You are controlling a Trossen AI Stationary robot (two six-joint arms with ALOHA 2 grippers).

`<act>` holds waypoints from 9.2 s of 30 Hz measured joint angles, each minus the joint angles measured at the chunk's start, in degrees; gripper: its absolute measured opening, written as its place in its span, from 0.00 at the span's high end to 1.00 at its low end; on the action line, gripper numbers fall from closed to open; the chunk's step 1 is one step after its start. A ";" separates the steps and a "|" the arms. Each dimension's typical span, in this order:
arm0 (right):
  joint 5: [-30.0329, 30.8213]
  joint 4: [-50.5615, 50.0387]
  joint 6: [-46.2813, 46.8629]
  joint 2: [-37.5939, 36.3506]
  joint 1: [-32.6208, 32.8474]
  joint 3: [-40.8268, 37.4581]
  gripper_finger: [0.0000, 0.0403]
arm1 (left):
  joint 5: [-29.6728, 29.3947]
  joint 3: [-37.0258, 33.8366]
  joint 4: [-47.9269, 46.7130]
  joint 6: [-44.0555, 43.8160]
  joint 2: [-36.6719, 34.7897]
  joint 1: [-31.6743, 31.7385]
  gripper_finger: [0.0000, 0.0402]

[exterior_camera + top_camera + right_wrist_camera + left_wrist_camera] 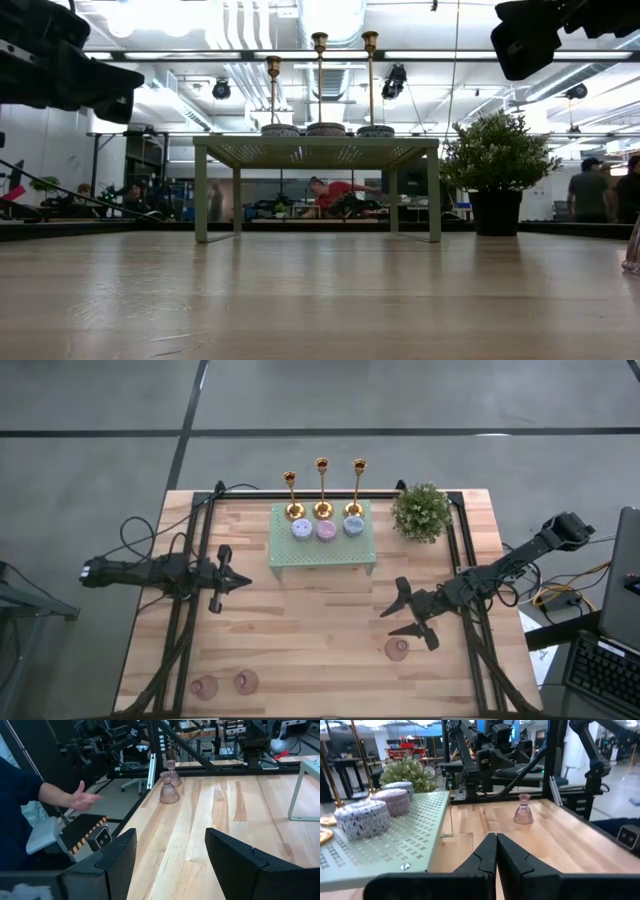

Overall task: Pick & Place candle stick holders
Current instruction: Put the right pink glass candle holder on the shelf

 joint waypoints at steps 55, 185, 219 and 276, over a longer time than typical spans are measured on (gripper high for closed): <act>1.99 -62.05 27.49 25.18 14.93 38.57 0.44 | -0.07 0.33 -0.15 -7.33 0.35 0.00 0.96; 27.52 -89.23 -28.33 40.81 -23.98 71.78 0.96 | -0.11 0.37 -0.15 -7.31 0.46 0.02 0.96; 29.09 -87.38 -28.71 40.81 -24.30 70.44 0.95 | -0.11 0.37 -0.15 -7.34 0.46 0.00 0.96; 11.72 -62.09 -11.80 33.88 0.14 57.37 0.98 | -0.11 0.39 -0.20 -7.32 0.51 0.01 0.96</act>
